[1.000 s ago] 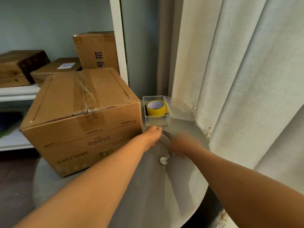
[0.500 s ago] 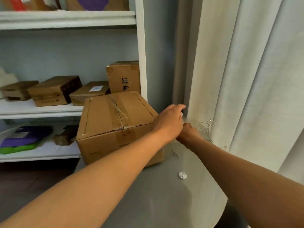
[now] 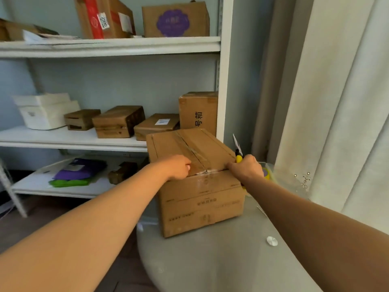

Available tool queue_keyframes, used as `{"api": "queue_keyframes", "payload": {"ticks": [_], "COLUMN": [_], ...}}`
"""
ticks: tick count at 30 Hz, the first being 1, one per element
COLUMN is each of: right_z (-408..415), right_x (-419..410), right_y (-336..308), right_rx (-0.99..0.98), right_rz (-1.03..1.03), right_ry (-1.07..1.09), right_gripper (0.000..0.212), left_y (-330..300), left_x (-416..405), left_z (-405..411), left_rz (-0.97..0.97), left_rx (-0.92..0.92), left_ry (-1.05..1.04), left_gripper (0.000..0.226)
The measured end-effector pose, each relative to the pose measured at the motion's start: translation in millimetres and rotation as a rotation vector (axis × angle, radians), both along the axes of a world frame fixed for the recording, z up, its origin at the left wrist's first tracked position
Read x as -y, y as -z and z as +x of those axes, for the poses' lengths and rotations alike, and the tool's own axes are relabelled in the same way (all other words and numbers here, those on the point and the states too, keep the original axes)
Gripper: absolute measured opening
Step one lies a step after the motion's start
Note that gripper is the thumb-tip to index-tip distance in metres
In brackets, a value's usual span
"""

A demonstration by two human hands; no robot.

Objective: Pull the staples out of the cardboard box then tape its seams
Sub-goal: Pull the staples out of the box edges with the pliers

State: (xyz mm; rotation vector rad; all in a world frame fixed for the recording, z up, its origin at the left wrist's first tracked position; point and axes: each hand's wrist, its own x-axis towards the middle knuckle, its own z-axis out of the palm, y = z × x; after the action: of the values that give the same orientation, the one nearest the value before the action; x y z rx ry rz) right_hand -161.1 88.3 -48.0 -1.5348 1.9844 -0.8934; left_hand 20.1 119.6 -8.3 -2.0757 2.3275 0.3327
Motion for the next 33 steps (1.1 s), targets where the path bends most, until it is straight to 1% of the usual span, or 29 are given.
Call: {"api": "queue_keyframes", "payload": {"ticks": [2, 4, 7, 9, 11, 12, 14, 17, 19, 24, 29, 33], "right_z": [1.5, 6.3, 14.6, 17.1, 18.1, 17.6, 12.4, 1.4, -5.6, -23.3, -49.1, -65.6], "right_x": [4.5, 7.1, 8.0, 9.0, 7.7, 6.7, 5.9, 4.7, 3.5, -2.2, -7.2, -13.6], "right_y": [-2.4, -2.7, -3.4, -3.7, -4.5, -3.3, -3.0, -7.6, -10.3, -9.4, -15.1, -18.9], "right_rx": [0.018, 0.008, -0.029, -0.058, -0.084, -0.099, -0.140, -0.230, -0.269, -0.458, -0.531, -0.511], "right_rz": [-0.003, -0.025, -0.066, -0.099, -0.099, -0.092, -0.085, -0.057, -0.014, 0.093, 0.145, 0.220], "right_ry": [0.034, 0.061, 0.018, -0.056, -0.117, -0.141, -0.175, -0.212, -0.231, -0.313, -0.336, -0.376], "right_gripper": [0.048, 0.048, 0.047, 0.047, 0.044, 0.041, 0.035, 0.022, 0.016, 0.032, 0.033, 0.030], "left_y": [0.3, 0.3, -0.4, 0.7, 3.2, 4.9, 7.4, 12.1, 15.2, 24.4, 29.9, 32.0], "left_x": [-1.1, -2.4, -3.3, -3.9, -1.9, 0.5, 9.9, 21.1, 24.8, 27.4, 29.0, 32.5], "left_z": [6.6, 12.4, 15.1, 10.4, 4.6, 2.8, -1.8, -12.7, -22.8, -48.7, -66.2, -72.9], "left_rz": [0.003, 0.000, 0.057, 0.153, 0.244, 0.255, 0.193, 0.031, -0.055, -0.181, -0.218, -0.167], "left_rx": [-0.043, -0.148, -0.253, -0.248, -0.177, -0.123, -0.031, 0.043, 0.071, 0.065, 0.044, 0.018], "left_ry": [0.023, 0.041, 0.087, 0.126, 0.158, 0.173, 0.212, 0.236, 0.216, 0.123, 0.038, 0.039], "left_gripper": [0.043, 0.052, 0.066, 0.074, 0.086, 0.089, 0.091, 0.093, 0.089, 0.080, 0.082, 0.082]}}
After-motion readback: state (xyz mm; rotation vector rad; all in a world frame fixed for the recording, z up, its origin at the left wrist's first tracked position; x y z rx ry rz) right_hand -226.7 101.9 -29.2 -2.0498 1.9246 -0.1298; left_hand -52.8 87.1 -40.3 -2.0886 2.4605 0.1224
